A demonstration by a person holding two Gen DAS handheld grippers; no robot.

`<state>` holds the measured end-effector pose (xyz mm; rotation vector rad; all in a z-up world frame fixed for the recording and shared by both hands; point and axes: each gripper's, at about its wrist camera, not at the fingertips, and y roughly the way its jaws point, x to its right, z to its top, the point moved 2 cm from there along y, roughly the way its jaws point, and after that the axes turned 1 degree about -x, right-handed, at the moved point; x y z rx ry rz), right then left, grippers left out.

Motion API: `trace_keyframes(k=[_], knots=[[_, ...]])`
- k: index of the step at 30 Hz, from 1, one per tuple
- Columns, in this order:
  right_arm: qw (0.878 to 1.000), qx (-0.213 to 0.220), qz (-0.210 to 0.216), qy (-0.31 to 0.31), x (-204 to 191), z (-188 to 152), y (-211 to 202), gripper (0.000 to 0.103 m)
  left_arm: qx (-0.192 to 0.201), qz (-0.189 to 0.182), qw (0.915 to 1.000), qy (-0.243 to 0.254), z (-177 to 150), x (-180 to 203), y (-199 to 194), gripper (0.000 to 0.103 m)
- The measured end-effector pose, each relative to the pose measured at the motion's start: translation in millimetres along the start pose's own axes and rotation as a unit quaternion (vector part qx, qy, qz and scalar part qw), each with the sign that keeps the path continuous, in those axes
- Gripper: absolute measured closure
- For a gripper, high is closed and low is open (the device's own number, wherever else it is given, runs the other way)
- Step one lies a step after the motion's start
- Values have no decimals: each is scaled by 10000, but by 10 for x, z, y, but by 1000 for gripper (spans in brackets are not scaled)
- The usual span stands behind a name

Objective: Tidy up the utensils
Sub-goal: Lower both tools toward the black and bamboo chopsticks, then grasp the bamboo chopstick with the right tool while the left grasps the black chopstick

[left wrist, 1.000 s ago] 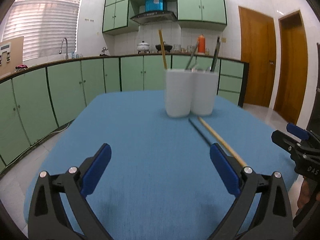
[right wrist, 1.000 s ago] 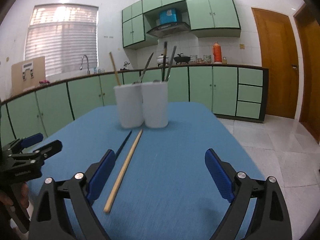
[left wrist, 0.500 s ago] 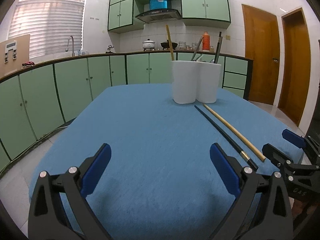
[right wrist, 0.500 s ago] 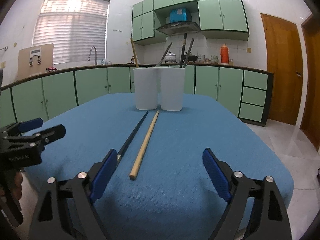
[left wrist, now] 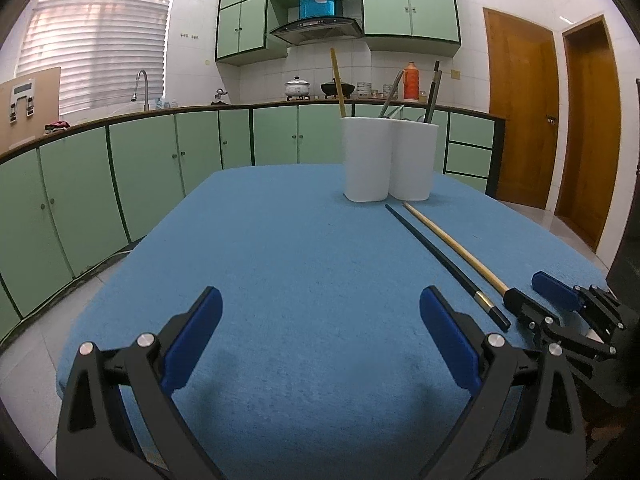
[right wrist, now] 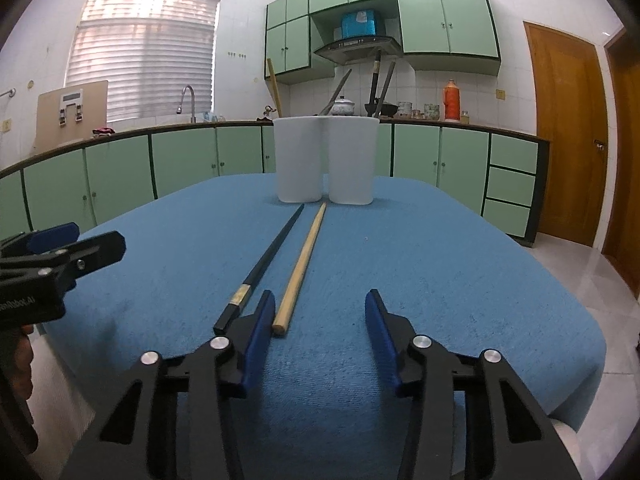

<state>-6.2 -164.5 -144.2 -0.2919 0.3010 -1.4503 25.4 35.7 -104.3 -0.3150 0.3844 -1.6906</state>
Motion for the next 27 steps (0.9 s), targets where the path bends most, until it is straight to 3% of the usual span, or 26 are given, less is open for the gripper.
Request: trace_keyframes(k=[15, 27], knots=[[9997, 171, -18, -197, -187, -55, 9, 94, -25, 5, 10000, -84, -31, -10, -2, 7], [9992, 263, -237, -198, -114, -74, -108, 97, -32, -87, 9999, -98, -28, 58, 1, 7]])
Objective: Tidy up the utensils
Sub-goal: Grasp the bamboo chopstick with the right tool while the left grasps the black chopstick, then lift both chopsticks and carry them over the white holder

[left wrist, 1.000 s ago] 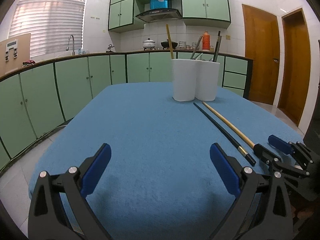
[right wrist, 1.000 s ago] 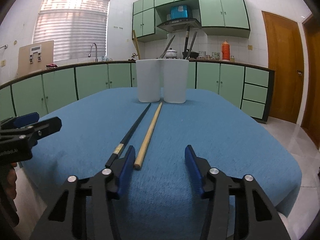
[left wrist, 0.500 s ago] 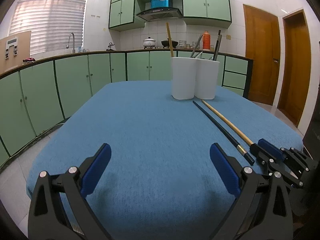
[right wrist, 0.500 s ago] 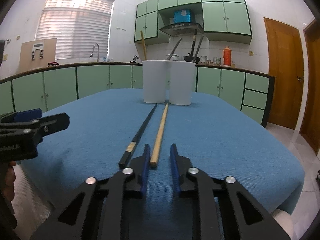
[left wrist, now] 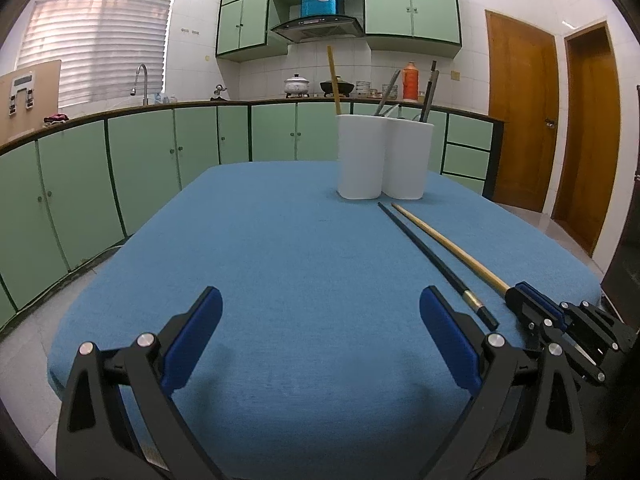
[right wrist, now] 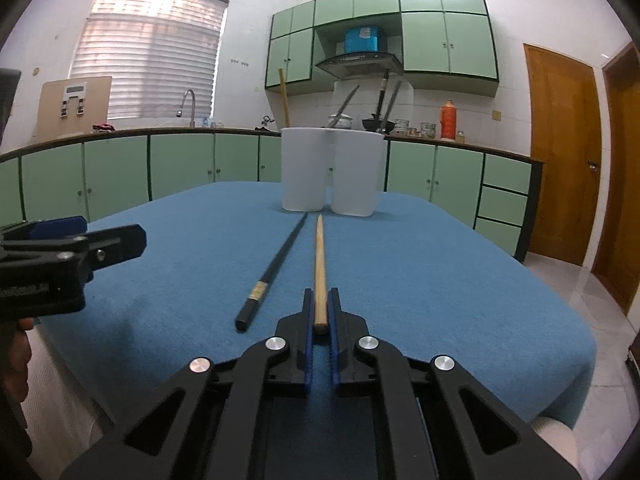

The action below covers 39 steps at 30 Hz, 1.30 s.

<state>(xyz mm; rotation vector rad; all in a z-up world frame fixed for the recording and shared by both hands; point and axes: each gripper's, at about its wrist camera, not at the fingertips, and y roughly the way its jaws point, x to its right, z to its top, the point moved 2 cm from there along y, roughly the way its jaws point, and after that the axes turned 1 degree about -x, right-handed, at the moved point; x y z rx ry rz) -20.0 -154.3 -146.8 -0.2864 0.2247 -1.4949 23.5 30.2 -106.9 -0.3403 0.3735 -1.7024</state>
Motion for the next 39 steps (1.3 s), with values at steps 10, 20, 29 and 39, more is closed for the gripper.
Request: trace_keyframes(k=[10, 20, 29, 39], knots=[[9975, 134, -625, 303, 438, 15, -311, 97, -81, -436, 9990, -28, 15, 405, 50, 7], [9946, 214, -828, 579, 712, 17, -405, 97, -216, -480, 9986, -63, -68, 910, 268, 41], [9938, 239, -832, 698, 775, -10, -418, 96, -369, -342, 9987, -27, -92, 1019, 405, 77], [9941, 305, -798, 662, 733, 17, -451, 96, -382, -510, 9979, -88, -44, 954, 340, 97]])
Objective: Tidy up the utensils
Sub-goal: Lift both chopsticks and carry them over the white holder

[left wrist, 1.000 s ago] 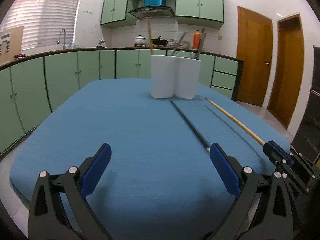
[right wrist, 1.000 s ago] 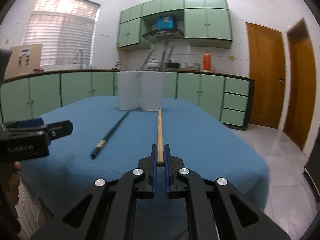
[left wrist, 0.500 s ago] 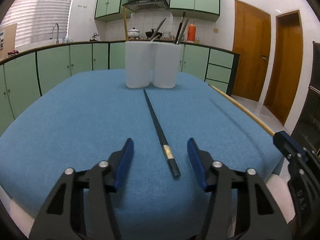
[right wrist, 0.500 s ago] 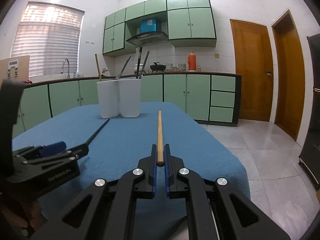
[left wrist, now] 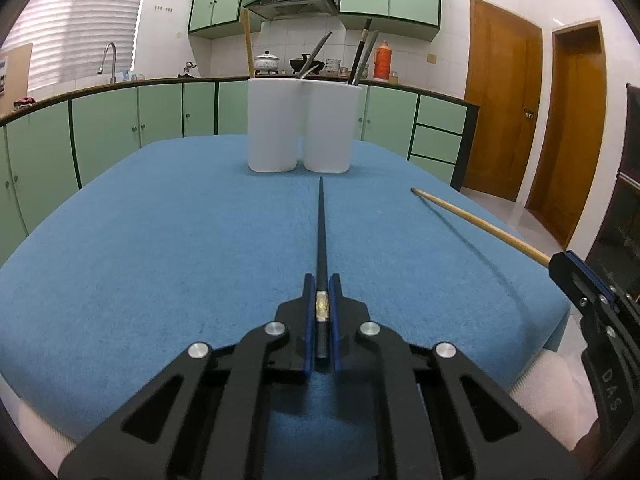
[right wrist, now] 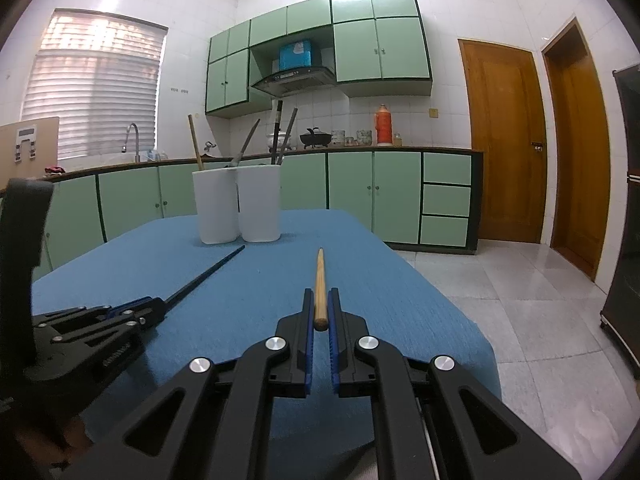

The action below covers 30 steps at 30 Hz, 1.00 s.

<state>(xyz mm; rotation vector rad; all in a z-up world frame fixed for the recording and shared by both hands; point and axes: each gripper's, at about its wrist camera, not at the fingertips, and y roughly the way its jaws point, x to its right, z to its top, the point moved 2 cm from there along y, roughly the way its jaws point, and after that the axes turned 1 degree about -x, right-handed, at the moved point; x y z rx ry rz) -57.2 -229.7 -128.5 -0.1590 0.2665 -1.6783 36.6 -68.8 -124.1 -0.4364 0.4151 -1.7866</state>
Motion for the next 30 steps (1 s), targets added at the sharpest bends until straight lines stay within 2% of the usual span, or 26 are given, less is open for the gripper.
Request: trace_keyframes(k=[6, 13, 24, 30], knots=[[9999, 108, 48, -38, -2, 73, -27, 96, 358, 3, 9993, 88, 153, -16, -227, 97], [9991, 322, 259, 9, 10, 366, -54, 96, 873, -22, 9962, 77, 449, -88, -506, 97], [9936, 827, 763, -89, -24, 1208, -39, 96, 1653, -95, 9858, 268, 1143, -111, -826, 97], [9901, 669, 1228, -107, -87, 1710, 127, 96, 1829, -303, 9818, 404, 1536, -76, -874, 97]])
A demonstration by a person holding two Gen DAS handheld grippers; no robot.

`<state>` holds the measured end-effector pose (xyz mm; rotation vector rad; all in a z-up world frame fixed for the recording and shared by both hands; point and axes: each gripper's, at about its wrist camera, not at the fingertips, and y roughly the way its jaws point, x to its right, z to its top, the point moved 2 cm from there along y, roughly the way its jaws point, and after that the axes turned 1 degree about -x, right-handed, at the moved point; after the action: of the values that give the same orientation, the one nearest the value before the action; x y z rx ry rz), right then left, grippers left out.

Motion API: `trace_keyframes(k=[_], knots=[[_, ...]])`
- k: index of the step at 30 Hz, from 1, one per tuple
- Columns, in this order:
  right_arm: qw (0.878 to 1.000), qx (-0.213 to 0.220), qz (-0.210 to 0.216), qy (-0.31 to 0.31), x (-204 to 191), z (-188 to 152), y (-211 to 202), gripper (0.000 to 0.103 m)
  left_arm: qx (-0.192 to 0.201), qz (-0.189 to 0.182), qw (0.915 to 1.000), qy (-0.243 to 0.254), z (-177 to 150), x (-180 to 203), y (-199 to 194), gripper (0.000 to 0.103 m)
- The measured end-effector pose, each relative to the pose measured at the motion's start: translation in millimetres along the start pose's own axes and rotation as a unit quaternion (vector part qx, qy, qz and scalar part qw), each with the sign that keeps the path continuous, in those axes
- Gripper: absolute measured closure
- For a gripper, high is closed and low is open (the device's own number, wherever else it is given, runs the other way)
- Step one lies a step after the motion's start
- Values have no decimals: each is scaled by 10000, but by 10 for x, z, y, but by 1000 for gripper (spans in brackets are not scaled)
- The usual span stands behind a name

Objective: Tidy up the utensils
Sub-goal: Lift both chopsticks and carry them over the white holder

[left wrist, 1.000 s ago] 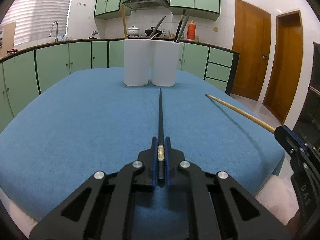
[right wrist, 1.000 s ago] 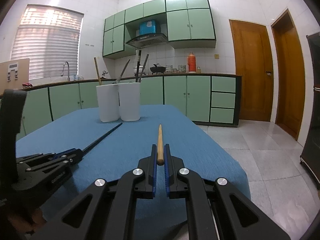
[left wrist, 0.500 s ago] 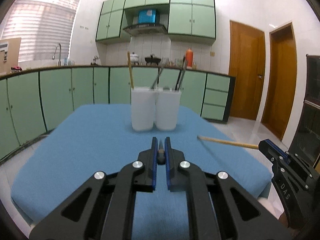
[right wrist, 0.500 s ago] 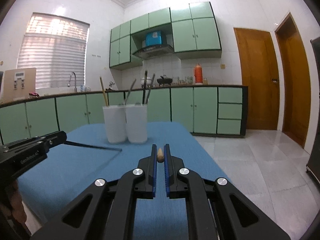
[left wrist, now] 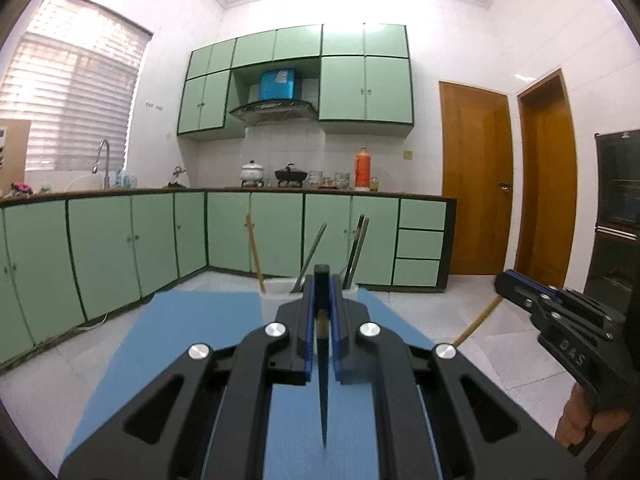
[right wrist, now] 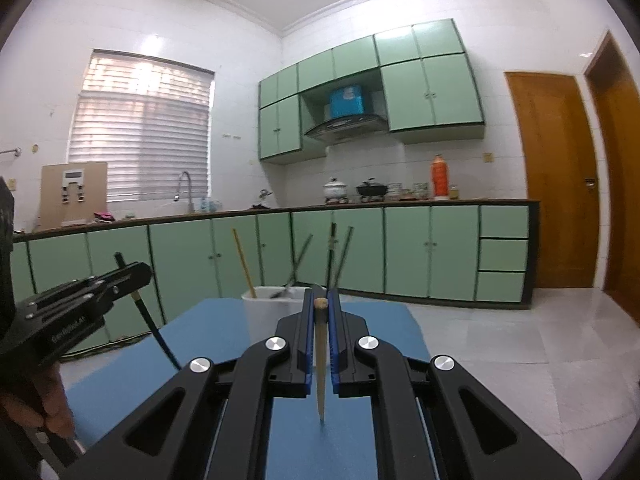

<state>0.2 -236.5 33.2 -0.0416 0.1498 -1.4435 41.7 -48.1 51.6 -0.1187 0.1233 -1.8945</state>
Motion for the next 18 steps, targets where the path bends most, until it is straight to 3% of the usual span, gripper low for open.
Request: trace_keyframes(k=[9, 18], knots=[[9969, -507, 600, 76, 18, 496, 452, 96, -156, -336, 9993, -77, 334, -105, 256, 97], [9960, -366, 807, 107, 66, 1174, 716, 96, 304, -248, 9991, -172, 884, -320, 457, 97]])
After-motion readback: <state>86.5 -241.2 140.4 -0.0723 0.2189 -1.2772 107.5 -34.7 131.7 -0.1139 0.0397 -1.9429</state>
